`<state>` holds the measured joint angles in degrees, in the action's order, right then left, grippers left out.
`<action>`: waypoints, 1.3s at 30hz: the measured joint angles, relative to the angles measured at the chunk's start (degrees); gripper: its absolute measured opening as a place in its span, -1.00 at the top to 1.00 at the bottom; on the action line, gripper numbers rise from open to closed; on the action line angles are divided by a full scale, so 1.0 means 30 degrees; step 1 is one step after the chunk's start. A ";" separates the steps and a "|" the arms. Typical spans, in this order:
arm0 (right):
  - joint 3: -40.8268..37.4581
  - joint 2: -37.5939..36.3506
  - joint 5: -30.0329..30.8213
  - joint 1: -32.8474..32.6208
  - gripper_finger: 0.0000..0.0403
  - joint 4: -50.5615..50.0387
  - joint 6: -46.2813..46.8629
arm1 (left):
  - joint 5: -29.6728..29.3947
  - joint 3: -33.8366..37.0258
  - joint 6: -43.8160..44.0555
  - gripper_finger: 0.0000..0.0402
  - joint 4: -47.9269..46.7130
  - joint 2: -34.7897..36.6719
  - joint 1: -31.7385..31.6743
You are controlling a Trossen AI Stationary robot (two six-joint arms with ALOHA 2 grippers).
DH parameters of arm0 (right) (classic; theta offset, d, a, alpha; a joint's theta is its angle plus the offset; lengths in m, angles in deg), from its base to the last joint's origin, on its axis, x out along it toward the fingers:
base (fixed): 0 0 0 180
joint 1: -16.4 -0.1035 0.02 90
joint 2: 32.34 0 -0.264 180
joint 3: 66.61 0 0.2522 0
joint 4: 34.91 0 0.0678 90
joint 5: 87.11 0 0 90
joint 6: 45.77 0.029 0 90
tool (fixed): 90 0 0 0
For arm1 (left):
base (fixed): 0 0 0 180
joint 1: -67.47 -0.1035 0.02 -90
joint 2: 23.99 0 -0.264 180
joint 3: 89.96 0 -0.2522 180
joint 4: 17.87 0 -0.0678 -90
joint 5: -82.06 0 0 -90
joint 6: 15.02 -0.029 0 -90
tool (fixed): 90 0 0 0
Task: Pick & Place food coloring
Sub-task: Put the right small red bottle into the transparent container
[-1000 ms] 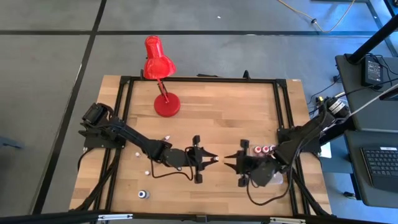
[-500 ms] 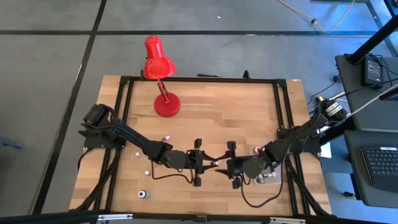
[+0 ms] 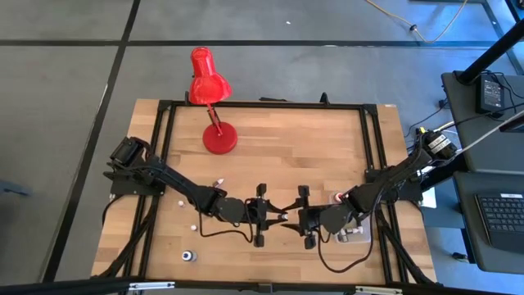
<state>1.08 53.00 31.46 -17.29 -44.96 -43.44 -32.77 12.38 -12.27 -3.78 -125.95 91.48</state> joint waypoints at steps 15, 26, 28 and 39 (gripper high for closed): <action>0.0000 0.0000 -0.0094 -0.0021 0.69 -0.0040 -0.0466 | 0.0849 0.0000 -0.1079 0.55 0.0304 0.0007 0.0022; 0.0000 0.0000 -0.0094 -0.0021 0.67 0.0000 -0.0462 | 0.0776 0.0000 -0.1123 0.48 0.0258 0.0007 0.0124; 0.0000 0.0000 -0.0086 -0.0021 0.66 0.0001 -0.0459 | 0.0780 0.0000 -0.1130 0.48 0.0251 0.0007 0.0124; 0.0000 0.0000 0.0002 -0.0021 0.65 -0.0303 -0.0194 | 0.0465 0.0000 -0.0890 0.44 0.0140 0.0007 0.0124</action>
<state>1.08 53.00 31.47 -17.35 -45.87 -44.02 -31.37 12.38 -14.94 -3.36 -125.92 91.85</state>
